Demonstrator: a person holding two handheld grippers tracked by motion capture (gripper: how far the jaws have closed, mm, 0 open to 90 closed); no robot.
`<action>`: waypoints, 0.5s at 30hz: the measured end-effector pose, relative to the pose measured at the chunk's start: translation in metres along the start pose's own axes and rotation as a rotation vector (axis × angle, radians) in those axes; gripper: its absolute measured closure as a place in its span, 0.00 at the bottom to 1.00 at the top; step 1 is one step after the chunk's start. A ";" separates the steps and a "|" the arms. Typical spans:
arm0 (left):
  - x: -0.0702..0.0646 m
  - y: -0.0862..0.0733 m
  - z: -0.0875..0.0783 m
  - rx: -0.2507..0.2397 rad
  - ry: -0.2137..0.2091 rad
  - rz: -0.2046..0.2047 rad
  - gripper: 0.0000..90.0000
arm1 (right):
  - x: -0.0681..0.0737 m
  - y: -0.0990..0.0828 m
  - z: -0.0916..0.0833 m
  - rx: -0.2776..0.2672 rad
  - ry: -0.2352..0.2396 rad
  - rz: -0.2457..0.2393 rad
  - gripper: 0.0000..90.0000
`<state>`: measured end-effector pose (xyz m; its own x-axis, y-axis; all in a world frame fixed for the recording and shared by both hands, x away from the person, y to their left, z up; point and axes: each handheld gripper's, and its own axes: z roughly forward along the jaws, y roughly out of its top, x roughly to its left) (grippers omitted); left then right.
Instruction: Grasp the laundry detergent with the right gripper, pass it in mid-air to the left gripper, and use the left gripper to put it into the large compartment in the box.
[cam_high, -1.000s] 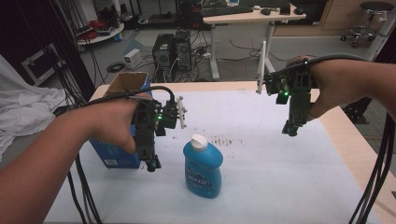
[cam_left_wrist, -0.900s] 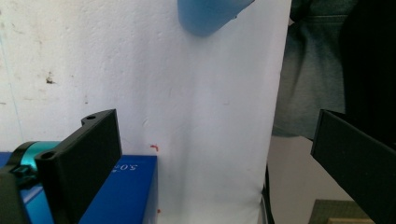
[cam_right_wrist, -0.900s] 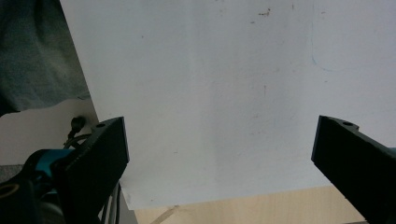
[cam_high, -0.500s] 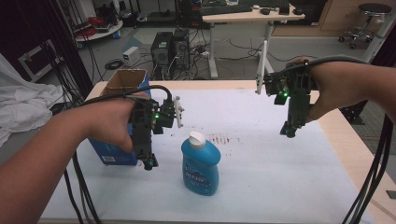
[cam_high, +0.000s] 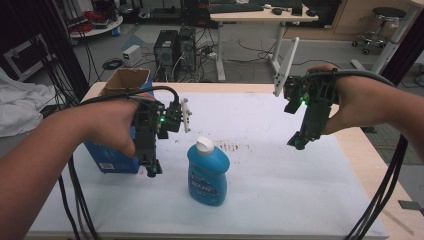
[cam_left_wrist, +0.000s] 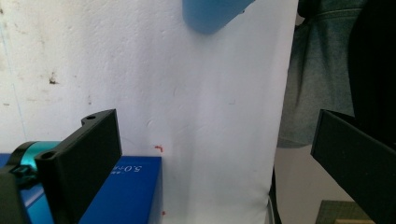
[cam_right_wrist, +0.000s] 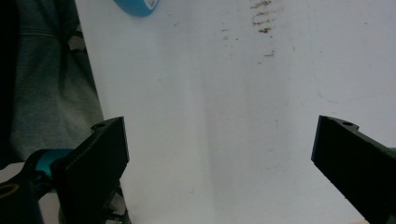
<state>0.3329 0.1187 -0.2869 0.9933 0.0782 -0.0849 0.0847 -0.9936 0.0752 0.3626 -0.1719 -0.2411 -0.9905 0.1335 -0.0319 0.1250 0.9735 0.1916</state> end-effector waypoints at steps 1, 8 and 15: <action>0.000 0.000 0.000 -0.004 0.002 0.000 0.02 | 0.002 -0.001 0.001 -0.001 0.000 0.000 0.03; -0.001 -0.001 -0.002 -0.001 0.006 0.003 0.02 | 0.010 -0.007 0.005 -0.093 0.006 0.031 0.03; -0.003 0.000 -0.003 -0.008 0.005 0.012 0.02 | 0.019 -0.015 0.013 -0.220 0.042 0.062 0.03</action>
<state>0.3304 0.1191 -0.2834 0.9946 0.0668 -0.0793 0.0734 -0.9937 0.0846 0.3424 -0.1817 -0.2576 -0.9834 0.1794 0.0263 0.1748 0.8993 0.4009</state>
